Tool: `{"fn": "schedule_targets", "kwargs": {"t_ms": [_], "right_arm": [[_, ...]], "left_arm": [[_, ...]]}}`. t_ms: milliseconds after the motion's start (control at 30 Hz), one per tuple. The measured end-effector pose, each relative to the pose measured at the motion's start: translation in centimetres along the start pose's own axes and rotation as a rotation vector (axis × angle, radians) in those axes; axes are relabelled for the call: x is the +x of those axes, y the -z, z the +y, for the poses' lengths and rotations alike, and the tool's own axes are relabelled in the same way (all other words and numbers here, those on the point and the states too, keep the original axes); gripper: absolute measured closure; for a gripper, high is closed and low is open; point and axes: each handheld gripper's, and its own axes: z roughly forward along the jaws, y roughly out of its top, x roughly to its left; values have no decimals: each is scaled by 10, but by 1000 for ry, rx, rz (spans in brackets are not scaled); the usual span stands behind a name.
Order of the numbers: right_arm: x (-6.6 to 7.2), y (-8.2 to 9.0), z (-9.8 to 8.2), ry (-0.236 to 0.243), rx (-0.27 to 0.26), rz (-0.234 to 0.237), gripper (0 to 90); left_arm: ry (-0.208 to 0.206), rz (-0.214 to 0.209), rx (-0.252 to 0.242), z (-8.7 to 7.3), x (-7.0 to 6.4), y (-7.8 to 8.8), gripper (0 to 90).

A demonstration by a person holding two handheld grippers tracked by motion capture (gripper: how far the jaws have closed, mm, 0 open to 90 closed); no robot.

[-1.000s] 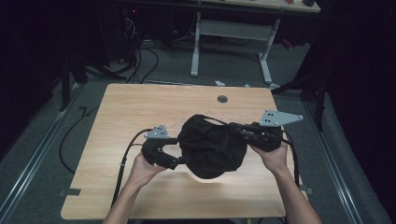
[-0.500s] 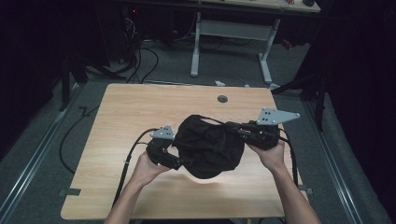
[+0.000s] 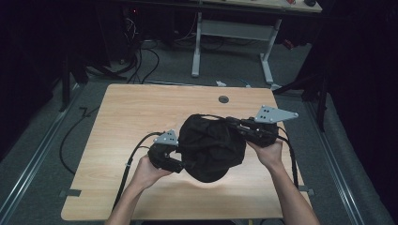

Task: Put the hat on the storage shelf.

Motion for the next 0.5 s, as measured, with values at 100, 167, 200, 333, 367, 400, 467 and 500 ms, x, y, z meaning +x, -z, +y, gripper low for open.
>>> {"fn": "schedule_targets", "kwargs": {"t_ms": [100,167,200,333,367,400,467,500], "right_arm": [[-1,-3,-1,0,-12,-1,843],[-1,-4,-1,5,-14,-1,843],[0,-8,-2,7,-17,7,843],[3,-16,-2,17,-21,20,843],[4,-17,-2,18,-19,20,842],[4,-17,-2,18,-19,20,842],[4,-18,-2,12,-27,21,842],[3,-19,-1,12,-30,21,843]], "left_arm": [[29,-44,-2,1,-3,1,401],[32,-56,0,2,-4,1,394],[32,-65,1,2,-6,0,389],[21,-54,4,1,-7,-2,410],[14,-44,8,0,-7,-3,421],[14,-44,8,0,-7,-3,439],[1,-25,18,-1,-7,-4,466],[-6,-18,26,-2,-7,-5,466]]}}
